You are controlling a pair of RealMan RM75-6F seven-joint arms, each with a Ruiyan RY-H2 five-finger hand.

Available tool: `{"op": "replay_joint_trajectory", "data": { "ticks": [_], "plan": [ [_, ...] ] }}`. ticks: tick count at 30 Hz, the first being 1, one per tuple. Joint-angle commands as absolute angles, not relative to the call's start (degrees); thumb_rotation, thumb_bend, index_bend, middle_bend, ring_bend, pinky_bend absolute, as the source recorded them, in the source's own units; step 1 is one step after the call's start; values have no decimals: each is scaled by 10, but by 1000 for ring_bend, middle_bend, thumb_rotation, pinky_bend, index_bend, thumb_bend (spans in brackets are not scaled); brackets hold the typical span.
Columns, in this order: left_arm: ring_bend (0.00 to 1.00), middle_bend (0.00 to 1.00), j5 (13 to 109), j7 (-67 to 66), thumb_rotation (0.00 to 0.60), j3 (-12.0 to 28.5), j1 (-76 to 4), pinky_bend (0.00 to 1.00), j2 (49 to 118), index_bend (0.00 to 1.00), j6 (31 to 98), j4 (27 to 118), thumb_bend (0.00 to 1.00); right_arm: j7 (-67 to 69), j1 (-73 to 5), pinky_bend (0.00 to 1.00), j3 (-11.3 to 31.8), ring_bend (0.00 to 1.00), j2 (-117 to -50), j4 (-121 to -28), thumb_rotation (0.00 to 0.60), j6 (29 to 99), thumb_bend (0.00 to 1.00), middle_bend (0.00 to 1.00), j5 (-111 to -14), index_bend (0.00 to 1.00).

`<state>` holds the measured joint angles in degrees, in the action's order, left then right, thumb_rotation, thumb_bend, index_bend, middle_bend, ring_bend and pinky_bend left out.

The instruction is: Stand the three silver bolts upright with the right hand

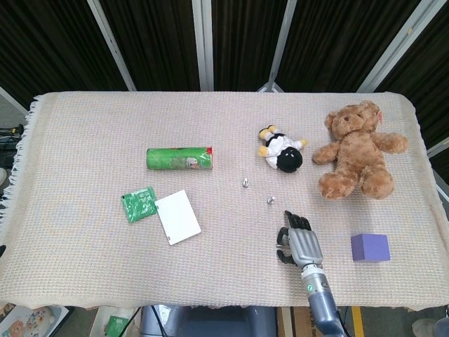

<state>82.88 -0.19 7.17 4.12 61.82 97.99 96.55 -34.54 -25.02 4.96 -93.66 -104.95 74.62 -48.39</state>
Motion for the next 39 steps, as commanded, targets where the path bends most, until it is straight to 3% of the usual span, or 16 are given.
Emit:
{"op": "replay_joint_trajectory", "data": {
  "ticks": [1, 39],
  "plan": [
    [0, 44, 829, -3, 600, 72, 41, 172, 619, 205, 980, 965, 123, -346, -251, 36, 50, 0, -938, -1047, 600, 744, 329, 0, -482, 544],
    [0, 44, 836, -10, 600, 69, 42, 172, 621, 211, 985, 966, 122, -337, -252, 37, 61, 0, -928, -1045, 600, 731, 388, 0, -473, 631]
  ]
}}
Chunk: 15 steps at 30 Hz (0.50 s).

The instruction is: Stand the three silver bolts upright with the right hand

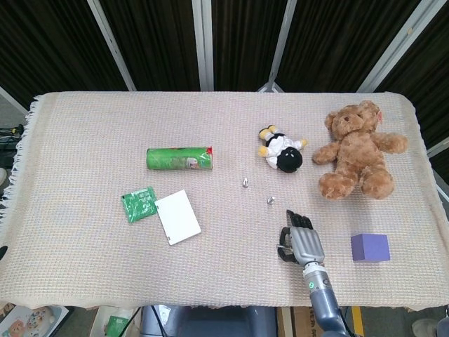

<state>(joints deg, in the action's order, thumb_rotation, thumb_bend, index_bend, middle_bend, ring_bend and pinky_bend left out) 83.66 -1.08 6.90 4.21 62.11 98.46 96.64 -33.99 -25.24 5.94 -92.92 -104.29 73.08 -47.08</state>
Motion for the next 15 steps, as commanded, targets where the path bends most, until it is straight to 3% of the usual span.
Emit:
{"op": "replay_joint_trajectory", "data": {
  "ticks": [1, 15],
  "plan": [
    [0, 44, 836, -10, 600, 69, 42, 172, 621, 211, 985, 966, 123, -335, -252, 38, 62, 0, -928, -1047, 600, 732, 388, 0, -475, 632],
    [0, 44, 837, -7, 600, 69, 43, 172, 620, 212, 985, 966, 123, -292, -251, 42, 90, 0, -903, -1071, 600, 723, 388, 0, -475, 632]
  ]
}}
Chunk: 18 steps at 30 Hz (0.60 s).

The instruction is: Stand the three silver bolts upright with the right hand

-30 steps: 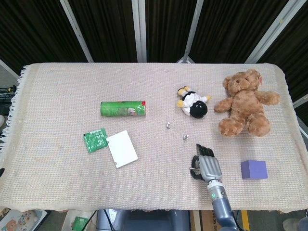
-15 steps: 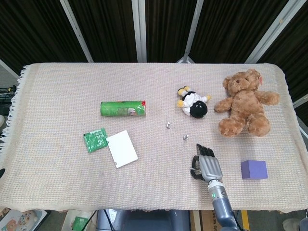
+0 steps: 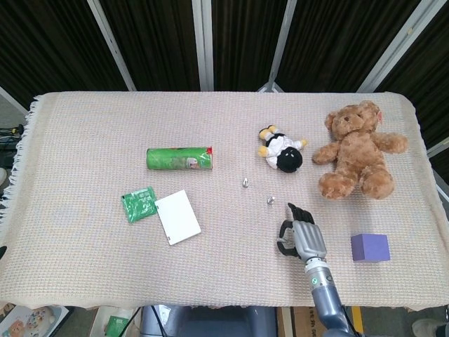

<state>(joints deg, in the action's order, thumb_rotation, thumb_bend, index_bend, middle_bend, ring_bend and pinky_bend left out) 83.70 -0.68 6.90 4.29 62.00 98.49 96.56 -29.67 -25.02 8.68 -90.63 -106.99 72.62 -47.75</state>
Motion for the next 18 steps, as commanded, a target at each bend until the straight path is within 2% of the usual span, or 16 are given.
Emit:
{"op": "replay_joint_trajectory", "data": {
  "ticks": [1, 18],
  "plan": [
    [0, 44, 837, -8, 600, 69, 43, 172, 620, 212, 984, 966, 123, -290, -251, 42, 91, 0, -902, -1071, 600, 721, 389, 0, -473, 632],
    [0, 44, 836, -9, 600, 69, 43, 172, 620, 213, 984, 966, 123, -271, -261, 42, 110, 0, -891, -1067, 600, 709, 387, 0, -448, 632]
  ]
}}
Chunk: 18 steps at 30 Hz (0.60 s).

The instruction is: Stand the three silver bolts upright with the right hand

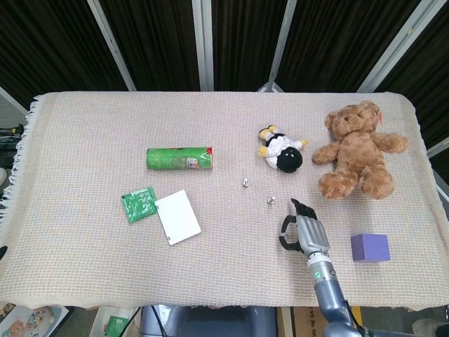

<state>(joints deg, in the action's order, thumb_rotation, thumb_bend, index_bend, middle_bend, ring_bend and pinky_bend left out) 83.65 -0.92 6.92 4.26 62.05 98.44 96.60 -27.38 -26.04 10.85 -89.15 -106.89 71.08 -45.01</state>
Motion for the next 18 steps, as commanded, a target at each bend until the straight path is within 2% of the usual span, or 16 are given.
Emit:
{"op": "replay_joint_trajectory", "data": {
  "ticks": [1, 18],
  "plan": [
    [0, 44, 837, -10, 600, 69, 43, 172, 621, 213, 984, 966, 123, -269, -262, 42, 111, 0, -890, -1066, 600, 707, 388, 0, -446, 632],
    [0, 42, 837, -10, 600, 69, 43, 172, 622, 214, 986, 967, 123, -254, -268, 42, 112, 0, -874, -1072, 600, 692, 388, 0, -430, 595]
  ]
}}
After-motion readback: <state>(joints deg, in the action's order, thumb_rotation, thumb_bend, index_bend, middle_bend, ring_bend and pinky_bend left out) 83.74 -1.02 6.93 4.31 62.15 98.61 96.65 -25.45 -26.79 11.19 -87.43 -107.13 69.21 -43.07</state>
